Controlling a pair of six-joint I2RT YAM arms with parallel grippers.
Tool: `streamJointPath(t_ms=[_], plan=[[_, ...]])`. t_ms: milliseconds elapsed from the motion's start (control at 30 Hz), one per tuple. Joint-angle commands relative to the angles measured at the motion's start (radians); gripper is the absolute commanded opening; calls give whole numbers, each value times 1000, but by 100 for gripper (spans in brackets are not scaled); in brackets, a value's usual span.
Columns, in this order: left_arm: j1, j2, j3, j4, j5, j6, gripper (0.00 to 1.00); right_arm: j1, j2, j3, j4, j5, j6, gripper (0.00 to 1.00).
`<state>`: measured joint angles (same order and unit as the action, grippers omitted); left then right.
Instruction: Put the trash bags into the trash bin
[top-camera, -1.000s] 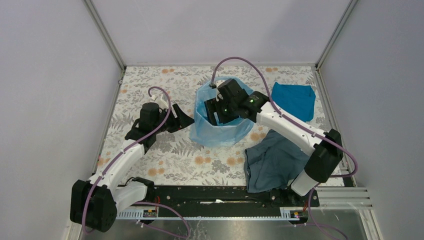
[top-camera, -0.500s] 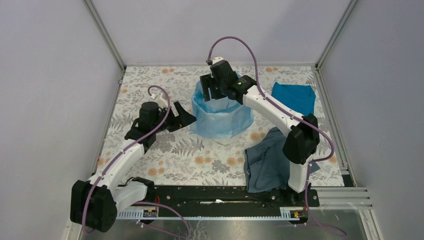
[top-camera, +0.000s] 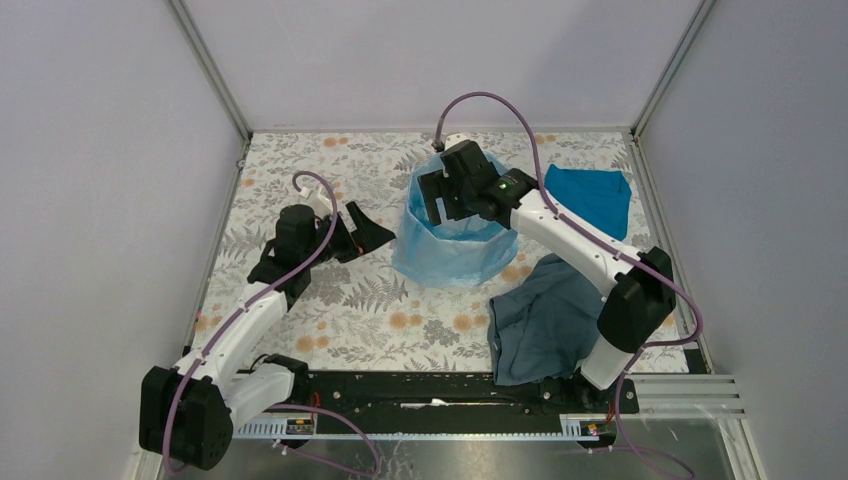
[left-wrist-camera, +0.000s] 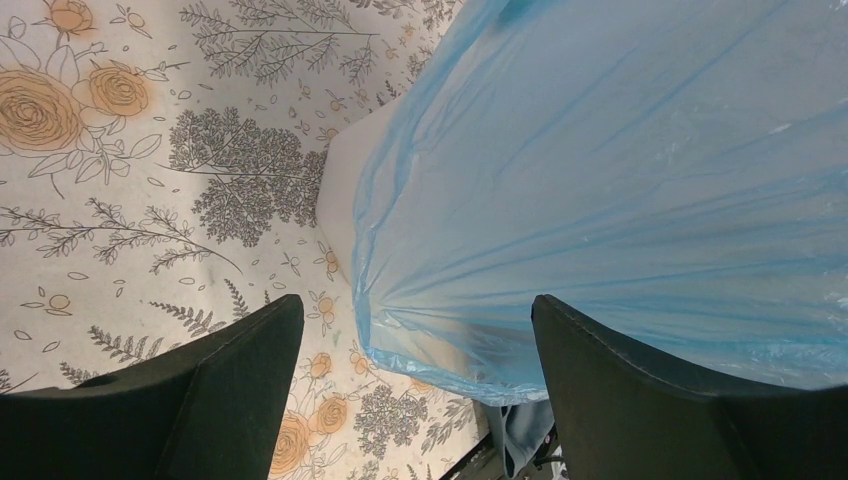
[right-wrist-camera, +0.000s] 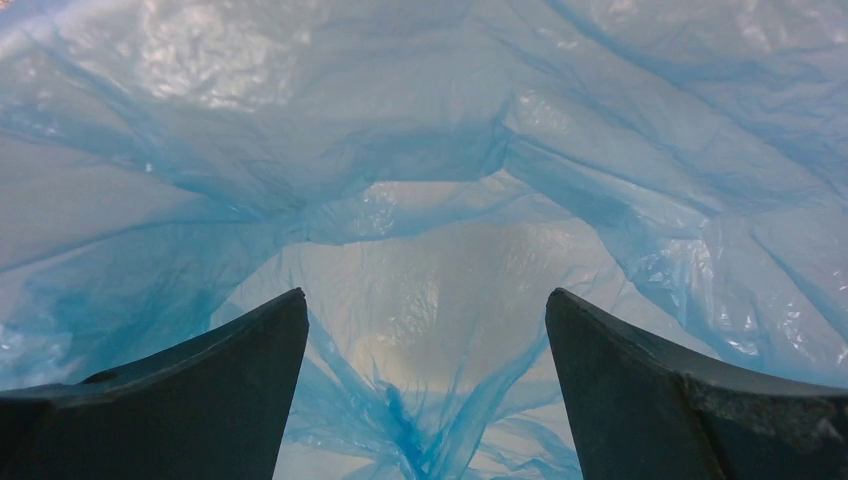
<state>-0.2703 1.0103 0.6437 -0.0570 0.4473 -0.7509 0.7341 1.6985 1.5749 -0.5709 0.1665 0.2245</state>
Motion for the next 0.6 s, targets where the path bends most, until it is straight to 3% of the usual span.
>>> streamJointPath(t_ms=[0,567], plan=[[-10,-5,24,66,31,-9,89,5,-3,-50,-27,-7,-15,96],[-12,-74,37,-40,-6,28,91,6,138,-229,284,-21,65,100]])
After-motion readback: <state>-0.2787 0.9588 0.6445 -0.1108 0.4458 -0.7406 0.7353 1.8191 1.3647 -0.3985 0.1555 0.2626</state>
